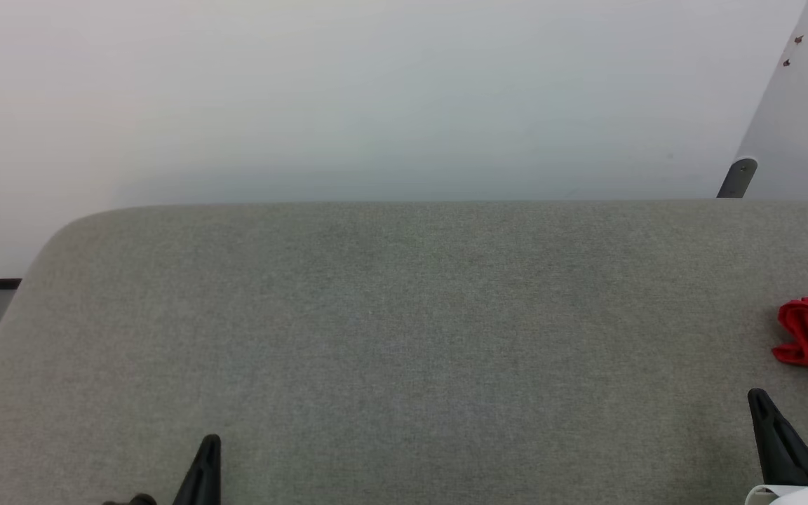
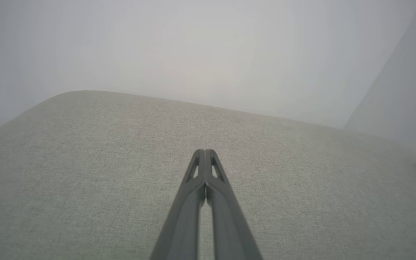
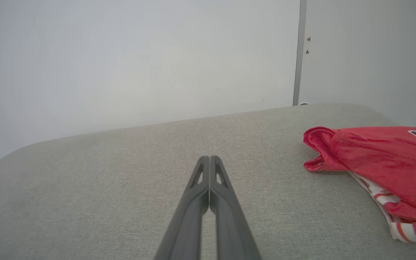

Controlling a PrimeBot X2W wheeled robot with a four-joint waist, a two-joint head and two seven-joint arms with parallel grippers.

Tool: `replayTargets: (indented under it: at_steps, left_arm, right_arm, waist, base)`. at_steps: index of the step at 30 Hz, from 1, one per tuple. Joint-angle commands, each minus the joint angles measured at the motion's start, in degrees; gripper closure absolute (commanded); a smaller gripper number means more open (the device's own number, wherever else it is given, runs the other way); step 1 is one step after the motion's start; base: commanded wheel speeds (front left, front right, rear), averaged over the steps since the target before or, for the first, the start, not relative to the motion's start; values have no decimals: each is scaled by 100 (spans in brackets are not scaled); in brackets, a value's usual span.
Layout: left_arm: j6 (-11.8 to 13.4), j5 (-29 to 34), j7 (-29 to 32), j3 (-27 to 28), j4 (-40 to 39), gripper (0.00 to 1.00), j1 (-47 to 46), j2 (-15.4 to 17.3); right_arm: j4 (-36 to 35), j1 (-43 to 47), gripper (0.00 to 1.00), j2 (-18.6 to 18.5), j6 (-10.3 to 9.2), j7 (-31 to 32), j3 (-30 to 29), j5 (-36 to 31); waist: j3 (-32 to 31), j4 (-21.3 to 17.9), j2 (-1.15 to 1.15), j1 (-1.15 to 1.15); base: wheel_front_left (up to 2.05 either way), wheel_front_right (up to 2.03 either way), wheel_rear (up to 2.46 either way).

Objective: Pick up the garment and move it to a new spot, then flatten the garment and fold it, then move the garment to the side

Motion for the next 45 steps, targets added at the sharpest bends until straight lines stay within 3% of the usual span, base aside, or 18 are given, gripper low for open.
replayTargets:
  at_steps: [1, 22, 45]
  left_arm:
    - [0, -202, 37, 24, -72, 100, -106, 27]
    - [-3, -2249, 562, 125, 138, 100, -520, -40]
    - [-6, -3984, 1031, 229, 300, 100, -862, -120]
  right_arm:
    - [-72, -118, 100, -37, 0, 34, -42, 171]
    - [128, -385, 100, 273, -1, 390, -178, 1963]
    - [307, -607, 100, 542, -2, 696, -299, 3502]
  waist:
    - [3, -1, 0, 0]
    - [60, -28, 0, 0]
    - [124, -57, 0, 0]
  base:
    - [0, 0, 0]
    - [0, 0, 0]
    - [0, 0, 0]
